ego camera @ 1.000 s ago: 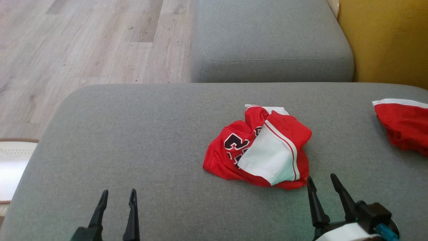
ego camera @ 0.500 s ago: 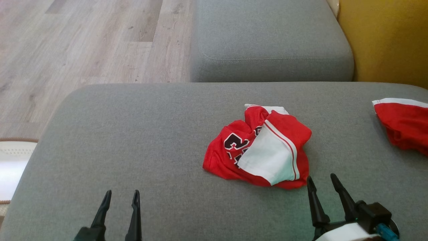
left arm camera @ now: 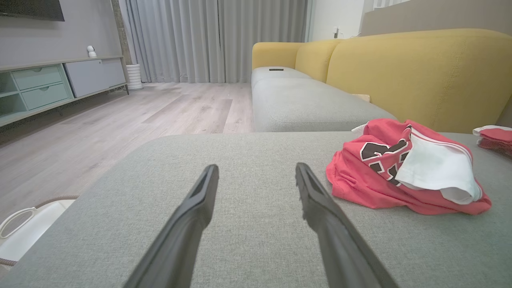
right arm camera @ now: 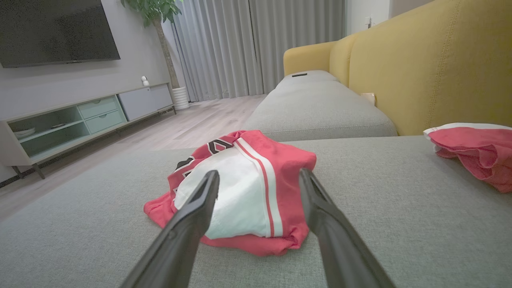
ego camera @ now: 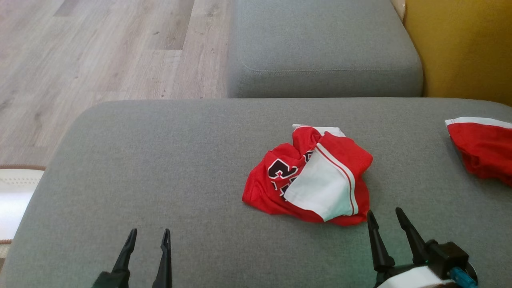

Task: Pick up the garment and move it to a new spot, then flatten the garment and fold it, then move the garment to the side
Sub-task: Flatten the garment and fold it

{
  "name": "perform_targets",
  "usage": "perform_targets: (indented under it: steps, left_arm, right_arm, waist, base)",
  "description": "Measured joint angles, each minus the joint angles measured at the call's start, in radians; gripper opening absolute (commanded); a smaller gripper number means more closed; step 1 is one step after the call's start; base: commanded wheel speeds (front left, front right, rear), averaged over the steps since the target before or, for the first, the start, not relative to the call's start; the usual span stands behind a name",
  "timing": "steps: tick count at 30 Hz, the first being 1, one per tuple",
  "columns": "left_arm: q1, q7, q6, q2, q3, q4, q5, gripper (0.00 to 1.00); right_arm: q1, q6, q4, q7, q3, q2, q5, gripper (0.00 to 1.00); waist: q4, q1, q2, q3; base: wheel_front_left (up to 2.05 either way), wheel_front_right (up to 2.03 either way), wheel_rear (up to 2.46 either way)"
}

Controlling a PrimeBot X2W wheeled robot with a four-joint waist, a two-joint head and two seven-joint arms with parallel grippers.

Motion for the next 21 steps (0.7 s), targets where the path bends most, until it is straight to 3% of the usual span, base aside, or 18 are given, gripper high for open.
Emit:
perform_targets:
  steps: [11, 16, 21]
  left_arm:
    - [-0.015, 0.000, -0.013, 0.000, -0.035, 0.013, 0.000, 1.00]
    - [-0.098, 0.000, -0.059, -0.001, -0.152, 0.063, -0.012, 1.00]
    - [-0.251, 0.000, -0.063, -0.002, -0.282, 0.178, -0.062, 1.00]
  right_arm:
    - [-0.001, 0.000, -0.006, 0.000, 0.002, 0.000, 0.001, 1.00]
    - [-0.006, 0.000, -0.018, 0.000, 0.008, 0.000, 0.001, 1.00]
    - [-0.036, 0.000, -0.036, 0.000, 0.024, 0.000, -0.001, 1.00]
  waist:
    - [-0.003, 0.0000, 0.0000, 0.017]
    - [-0.017, 0.0000, 0.0000, 0.043]
    - [-0.044, 0.0000, 0.0000, 0.083]
  base:
    - [0.00, 0.00, 0.00]
    - [0.00, 0.00, 0.00]
    - [0.00, 0.00, 0.00]
